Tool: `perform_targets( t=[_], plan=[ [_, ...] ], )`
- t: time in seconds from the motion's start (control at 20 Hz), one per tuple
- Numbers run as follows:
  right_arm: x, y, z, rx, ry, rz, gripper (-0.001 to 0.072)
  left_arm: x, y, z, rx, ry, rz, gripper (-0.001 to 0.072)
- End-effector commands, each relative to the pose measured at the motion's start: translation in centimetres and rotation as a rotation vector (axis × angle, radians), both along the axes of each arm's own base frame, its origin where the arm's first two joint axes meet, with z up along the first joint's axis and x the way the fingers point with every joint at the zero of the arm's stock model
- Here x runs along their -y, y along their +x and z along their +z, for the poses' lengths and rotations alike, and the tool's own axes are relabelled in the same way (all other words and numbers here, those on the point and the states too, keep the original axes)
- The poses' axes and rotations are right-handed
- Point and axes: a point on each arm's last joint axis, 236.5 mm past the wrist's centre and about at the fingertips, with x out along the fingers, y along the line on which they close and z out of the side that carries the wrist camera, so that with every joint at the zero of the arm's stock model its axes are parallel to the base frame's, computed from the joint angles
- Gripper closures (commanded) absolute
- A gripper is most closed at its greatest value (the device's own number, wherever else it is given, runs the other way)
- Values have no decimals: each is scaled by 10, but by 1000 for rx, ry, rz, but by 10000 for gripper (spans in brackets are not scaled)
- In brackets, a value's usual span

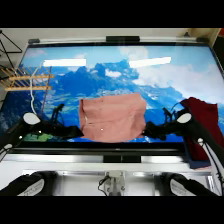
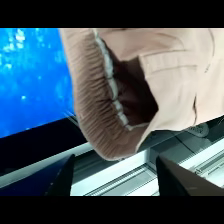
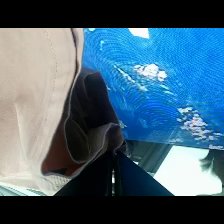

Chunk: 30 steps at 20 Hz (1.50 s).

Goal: Fold the shirts.

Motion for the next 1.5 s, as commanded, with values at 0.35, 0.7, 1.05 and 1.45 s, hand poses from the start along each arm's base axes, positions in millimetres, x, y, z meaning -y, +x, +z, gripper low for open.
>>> perform_targets(
  t=[0.35, 0.7, 1.05, 1.45],
  plan=[
    [0, 0, 0, 1, -1, -1, 665, 22, 34, -25, 27, -38, 123, 489],
    [-9, -1, 27, 27, 50, 135, 665, 43, 42, 58, 223, -147, -107, 676],
    [-6, 73, 281, 642, -45, 336, 665, -40, 112, 392, 1003, -125, 195, 675],
    [-2, 17, 584, 1537, -168, 119, 666, -23, 18, 530, 1258, -280, 208, 674]
  ],
)
